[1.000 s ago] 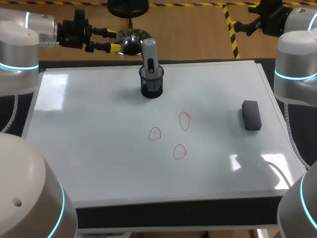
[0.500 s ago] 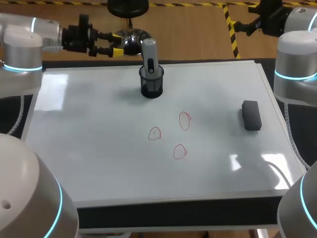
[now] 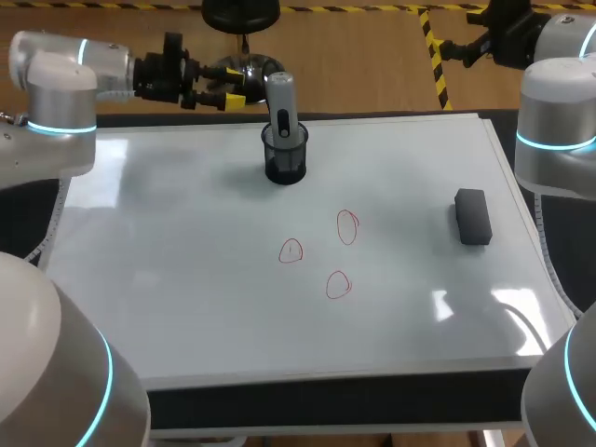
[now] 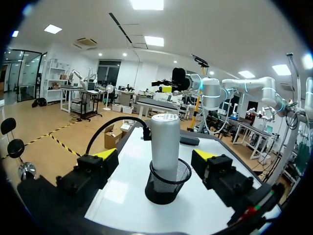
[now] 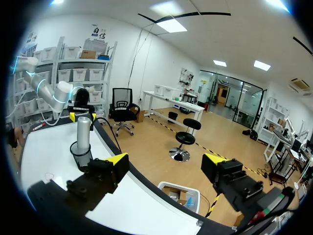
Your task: Pick up the inspection probe, press it on each red-marked spot on the whiteboard one by one, put down the probe, pick up the eraser, and wipe off all the red marks.
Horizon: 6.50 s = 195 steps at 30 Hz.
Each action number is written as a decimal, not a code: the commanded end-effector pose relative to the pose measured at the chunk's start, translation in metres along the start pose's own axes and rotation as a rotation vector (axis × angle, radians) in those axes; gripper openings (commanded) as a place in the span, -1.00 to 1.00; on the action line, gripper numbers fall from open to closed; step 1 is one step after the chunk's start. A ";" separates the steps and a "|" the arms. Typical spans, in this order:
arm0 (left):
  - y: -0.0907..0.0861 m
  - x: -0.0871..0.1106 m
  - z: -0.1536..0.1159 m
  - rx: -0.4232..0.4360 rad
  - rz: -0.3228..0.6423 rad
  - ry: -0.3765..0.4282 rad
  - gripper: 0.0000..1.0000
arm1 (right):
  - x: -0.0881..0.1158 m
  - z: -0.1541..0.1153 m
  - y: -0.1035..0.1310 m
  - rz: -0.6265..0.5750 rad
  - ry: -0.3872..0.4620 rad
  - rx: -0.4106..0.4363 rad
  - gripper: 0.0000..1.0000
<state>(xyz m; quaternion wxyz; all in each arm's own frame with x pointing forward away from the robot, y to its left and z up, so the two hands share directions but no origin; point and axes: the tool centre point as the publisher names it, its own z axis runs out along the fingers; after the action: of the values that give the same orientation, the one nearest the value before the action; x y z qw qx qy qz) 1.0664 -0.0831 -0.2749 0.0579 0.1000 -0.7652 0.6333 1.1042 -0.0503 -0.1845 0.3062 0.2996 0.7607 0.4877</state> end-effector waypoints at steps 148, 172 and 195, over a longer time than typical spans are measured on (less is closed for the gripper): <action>0.031 0.035 0.090 -0.071 0.177 0.137 -1.00 | 0.000 0.000 0.000 0.000 0.000 0.000 1.00; 0.031 0.041 0.094 -0.038 0.234 0.056 -1.00 | 0.000 0.000 0.000 0.000 0.000 0.000 1.00; 0.020 0.041 0.090 -0.028 0.282 0.003 -1.00 | 0.000 0.000 0.000 0.000 0.000 0.000 1.00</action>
<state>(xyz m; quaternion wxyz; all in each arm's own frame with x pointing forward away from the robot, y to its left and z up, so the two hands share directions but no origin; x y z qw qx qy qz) 1.0258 -0.1728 -0.3061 -0.0282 -0.0093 -0.7802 0.6248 1.1042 -0.0503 -0.1845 0.3062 0.2996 0.7607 0.4877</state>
